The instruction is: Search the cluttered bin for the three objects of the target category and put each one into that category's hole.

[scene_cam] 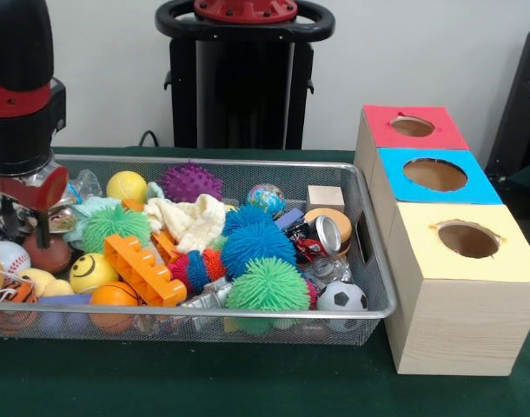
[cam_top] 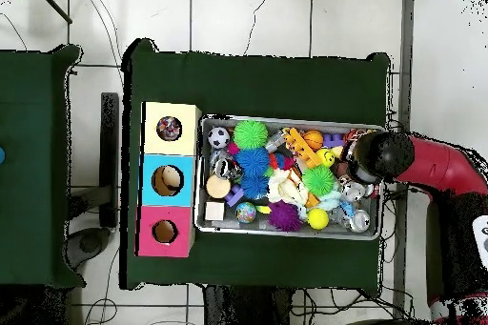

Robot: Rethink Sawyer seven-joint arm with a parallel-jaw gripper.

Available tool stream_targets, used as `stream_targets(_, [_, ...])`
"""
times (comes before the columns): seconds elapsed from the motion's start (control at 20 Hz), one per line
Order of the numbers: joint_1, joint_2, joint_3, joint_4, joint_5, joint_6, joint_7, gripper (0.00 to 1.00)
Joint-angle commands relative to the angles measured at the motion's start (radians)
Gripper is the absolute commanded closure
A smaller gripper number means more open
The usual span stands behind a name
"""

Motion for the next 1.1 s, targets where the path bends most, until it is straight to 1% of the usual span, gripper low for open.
stream_targets(0.05, [-0.02,-0.007,0.073,0.101,-0.065,-0.066,-0.208,0.0])
stream_targets(0.25, [-0.008,0.003,0.059,0.079,-0.056,-0.007,-0.207,0.0])
stream_targets(0.85, [-0.023,0.014,0.063,0.084,-0.05,-0.01,-0.208,0.0])
stream_targets(0.9, [-0.026,0.015,0.066,0.085,-0.052,-0.015,-0.214,1.0])
stream_targets(1.1, [-0.025,0.019,0.062,0.081,-0.053,0.002,-0.219,1.0])
